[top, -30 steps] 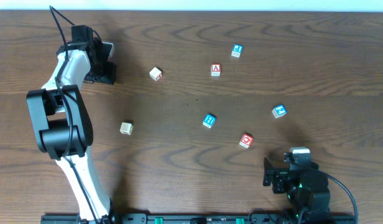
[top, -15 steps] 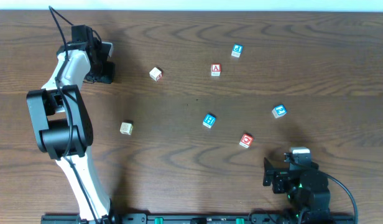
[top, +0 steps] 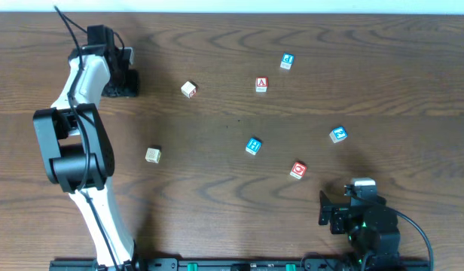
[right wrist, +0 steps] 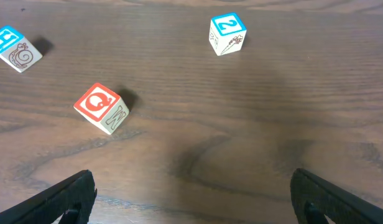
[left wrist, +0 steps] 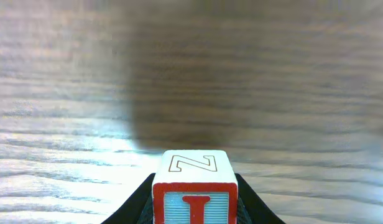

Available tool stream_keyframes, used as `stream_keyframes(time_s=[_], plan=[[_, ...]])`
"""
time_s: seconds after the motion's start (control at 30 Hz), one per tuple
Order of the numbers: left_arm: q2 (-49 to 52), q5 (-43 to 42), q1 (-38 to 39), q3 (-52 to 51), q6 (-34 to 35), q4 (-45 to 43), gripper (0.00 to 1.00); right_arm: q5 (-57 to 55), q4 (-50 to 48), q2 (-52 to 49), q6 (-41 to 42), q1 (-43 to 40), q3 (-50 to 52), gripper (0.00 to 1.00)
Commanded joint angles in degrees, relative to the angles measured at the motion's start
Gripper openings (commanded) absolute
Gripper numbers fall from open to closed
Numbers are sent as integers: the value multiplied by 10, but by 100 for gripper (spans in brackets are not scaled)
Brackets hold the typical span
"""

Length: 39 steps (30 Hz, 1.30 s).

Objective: Spell out Ai2
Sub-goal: 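Carry the I block with the left gripper toward the table center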

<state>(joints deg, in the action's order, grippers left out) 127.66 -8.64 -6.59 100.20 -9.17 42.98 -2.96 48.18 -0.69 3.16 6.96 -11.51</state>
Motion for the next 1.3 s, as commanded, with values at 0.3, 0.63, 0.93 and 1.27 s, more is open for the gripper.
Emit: stream_keyframes(time_s=[0.3,0.63,0.93,1.27], plan=[[-128,71,219,28,125,3,6,2,2,4,-4,-5,7,99],[-57,181,406,28,285,25,6,2,2,4,-4,-5,7,99],[-7,130,418,28,345,29,6,2,2,4,-4,-5,7,99],[14,116,414,24,345,2,6,2,2,4,-4,-5,7,99]])
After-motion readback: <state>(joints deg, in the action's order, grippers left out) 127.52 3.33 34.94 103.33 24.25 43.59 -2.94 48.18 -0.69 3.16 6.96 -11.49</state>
